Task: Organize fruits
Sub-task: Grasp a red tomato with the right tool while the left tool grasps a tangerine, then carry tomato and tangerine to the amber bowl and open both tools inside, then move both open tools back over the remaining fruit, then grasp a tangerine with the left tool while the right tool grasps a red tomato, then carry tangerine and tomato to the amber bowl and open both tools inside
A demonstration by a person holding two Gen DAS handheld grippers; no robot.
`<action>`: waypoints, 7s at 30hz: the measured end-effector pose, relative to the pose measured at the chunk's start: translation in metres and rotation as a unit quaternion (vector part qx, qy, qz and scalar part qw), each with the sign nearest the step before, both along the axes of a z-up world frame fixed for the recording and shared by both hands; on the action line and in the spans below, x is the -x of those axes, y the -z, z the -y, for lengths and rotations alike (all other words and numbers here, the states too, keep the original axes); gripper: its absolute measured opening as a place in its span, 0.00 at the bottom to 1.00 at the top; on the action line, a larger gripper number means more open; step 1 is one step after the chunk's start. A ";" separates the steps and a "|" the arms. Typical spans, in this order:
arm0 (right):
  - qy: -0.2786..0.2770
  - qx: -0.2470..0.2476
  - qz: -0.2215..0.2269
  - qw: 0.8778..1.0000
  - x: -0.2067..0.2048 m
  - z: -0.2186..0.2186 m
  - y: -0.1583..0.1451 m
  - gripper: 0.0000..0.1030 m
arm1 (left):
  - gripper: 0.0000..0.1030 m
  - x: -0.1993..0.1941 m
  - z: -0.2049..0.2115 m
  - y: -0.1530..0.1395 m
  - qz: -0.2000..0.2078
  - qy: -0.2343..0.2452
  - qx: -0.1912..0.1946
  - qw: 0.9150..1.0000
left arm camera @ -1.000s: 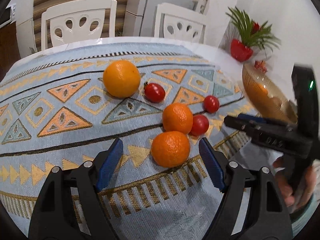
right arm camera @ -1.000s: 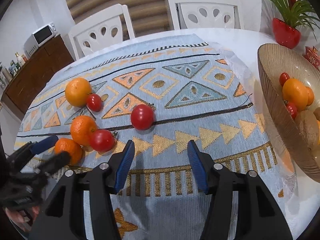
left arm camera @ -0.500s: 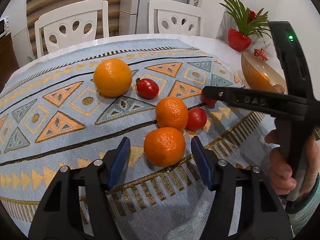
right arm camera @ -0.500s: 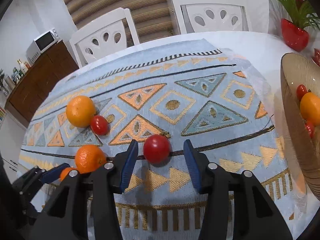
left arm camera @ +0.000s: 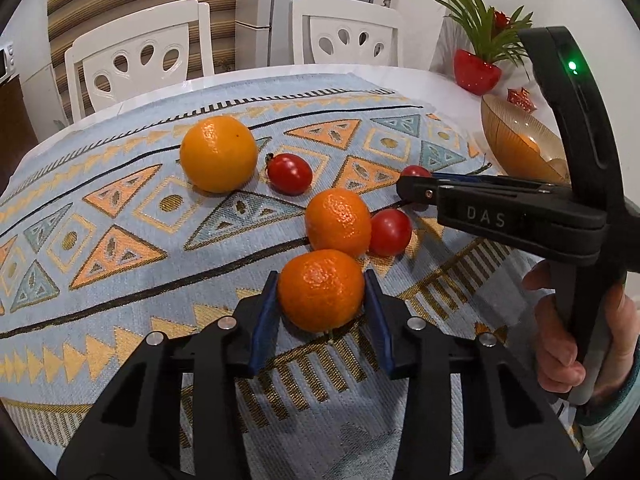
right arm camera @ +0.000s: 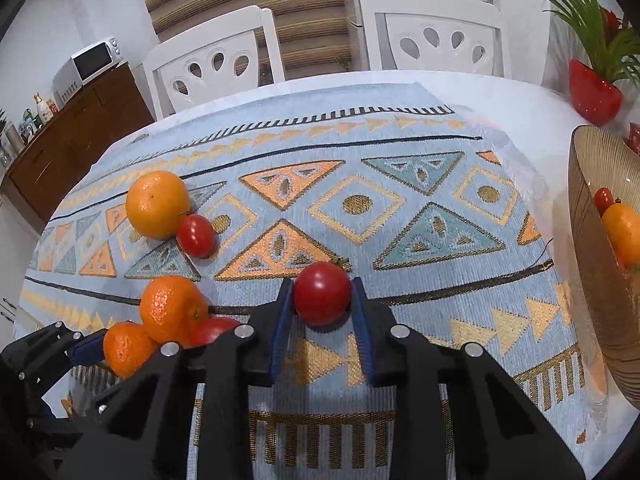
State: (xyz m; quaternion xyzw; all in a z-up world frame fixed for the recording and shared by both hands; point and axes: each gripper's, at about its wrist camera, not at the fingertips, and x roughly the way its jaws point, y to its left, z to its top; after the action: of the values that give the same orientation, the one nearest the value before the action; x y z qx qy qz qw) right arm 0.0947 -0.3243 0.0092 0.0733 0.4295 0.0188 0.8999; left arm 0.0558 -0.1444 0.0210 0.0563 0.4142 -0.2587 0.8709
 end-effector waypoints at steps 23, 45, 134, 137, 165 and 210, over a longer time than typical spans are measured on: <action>0.041 -0.012 0.068 0.997 0.075 0.071 -0.070 0.27 | 0.39 0.030 0.026 -0.076 0.063 0.027 0.043 0.997; 0.227 -0.069 0.030 0.971 0.105 0.270 -0.099 0.27 | 0.39 -0.001 0.239 -0.088 0.001 0.152 0.116 0.982; -0.121 0.018 0.002 0.992 0.047 -0.027 -0.008 0.41 | 0.59 -0.029 -0.042 -0.022 -0.068 -0.011 0.117 0.991; -0.134 0.009 -0.002 0.991 0.045 -0.031 -0.014 0.41 | 0.59 -0.039 -0.035 -0.025 -0.119 -0.009 0.118 0.986; -0.147 0.050 -0.008 0.988 0.022 -0.055 0.006 0.35 | 0.36 -0.066 -0.007 0.012 -0.117 -0.013 0.150 0.982; 0.199 0.011 0.000 0.980 0.161 0.238 -0.100 0.31 | 0.36 0.042 0.237 -0.073 -0.056 0.201 0.148 0.967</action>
State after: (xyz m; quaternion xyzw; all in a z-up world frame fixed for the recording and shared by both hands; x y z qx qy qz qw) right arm -0.0662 -0.5623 0.1091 0.1476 0.4062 -0.1649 0.8866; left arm 0.0140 -0.3811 0.0936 -0.0055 0.3998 -0.4899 0.7747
